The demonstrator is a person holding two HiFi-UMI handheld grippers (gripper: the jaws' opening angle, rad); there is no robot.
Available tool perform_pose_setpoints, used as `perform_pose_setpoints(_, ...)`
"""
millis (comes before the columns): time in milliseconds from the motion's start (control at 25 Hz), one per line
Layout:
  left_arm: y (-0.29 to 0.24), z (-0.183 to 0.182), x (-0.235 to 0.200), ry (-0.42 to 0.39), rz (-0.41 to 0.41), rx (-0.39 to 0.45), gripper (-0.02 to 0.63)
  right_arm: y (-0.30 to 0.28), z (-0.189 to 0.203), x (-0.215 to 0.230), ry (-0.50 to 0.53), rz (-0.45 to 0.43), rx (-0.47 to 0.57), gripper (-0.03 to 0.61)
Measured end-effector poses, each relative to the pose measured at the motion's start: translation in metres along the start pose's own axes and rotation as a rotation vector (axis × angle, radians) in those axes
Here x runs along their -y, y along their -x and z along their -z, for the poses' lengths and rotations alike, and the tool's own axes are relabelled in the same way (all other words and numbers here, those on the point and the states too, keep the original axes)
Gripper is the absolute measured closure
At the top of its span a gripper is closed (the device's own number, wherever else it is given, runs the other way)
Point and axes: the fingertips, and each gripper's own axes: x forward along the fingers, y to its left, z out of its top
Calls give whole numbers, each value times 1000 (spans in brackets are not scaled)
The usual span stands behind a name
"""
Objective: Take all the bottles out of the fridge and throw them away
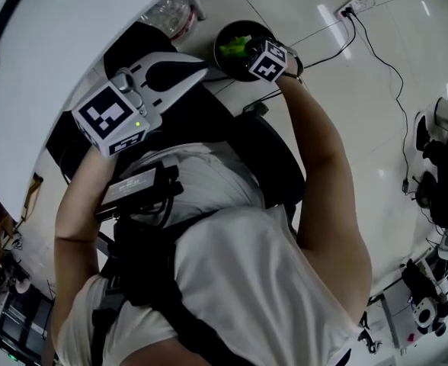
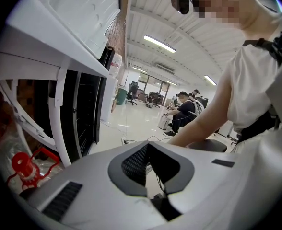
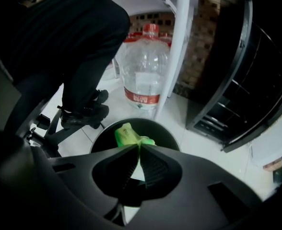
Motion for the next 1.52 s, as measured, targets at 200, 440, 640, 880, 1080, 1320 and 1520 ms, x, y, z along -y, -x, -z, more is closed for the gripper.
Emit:
perform_pose_setpoints(200,-9,0,4,-10,24,-17,603,-10,11,8,-29,28,-49,557)
perform_pose_setpoints(440,-16,-1,7,-16,45,-30,603,-12,15,9,-44,42,-50,419)
perform_pose_setpoints(640,-20,-4,6,-17,54,-21,603,-2,13,14,-79,63,-13,419)
perform_pose_setpoints(880,-22,-5,10,-14,66,-17,603,20,-2,21,-142,86,72,419)
perform_pose_setpoints(1080,-17,-11,13,-25,65,1,603,59,-43,27,-322,75,283,423)
perform_pose_setpoints(1320,-30,-16,14,-45,55,20,603,125,-97,40,-388,18,706,468)
perform_pose_setpoints(1520,-27,-27,15,-54,35,53,603,190,-135,37,-316,18,897,559)
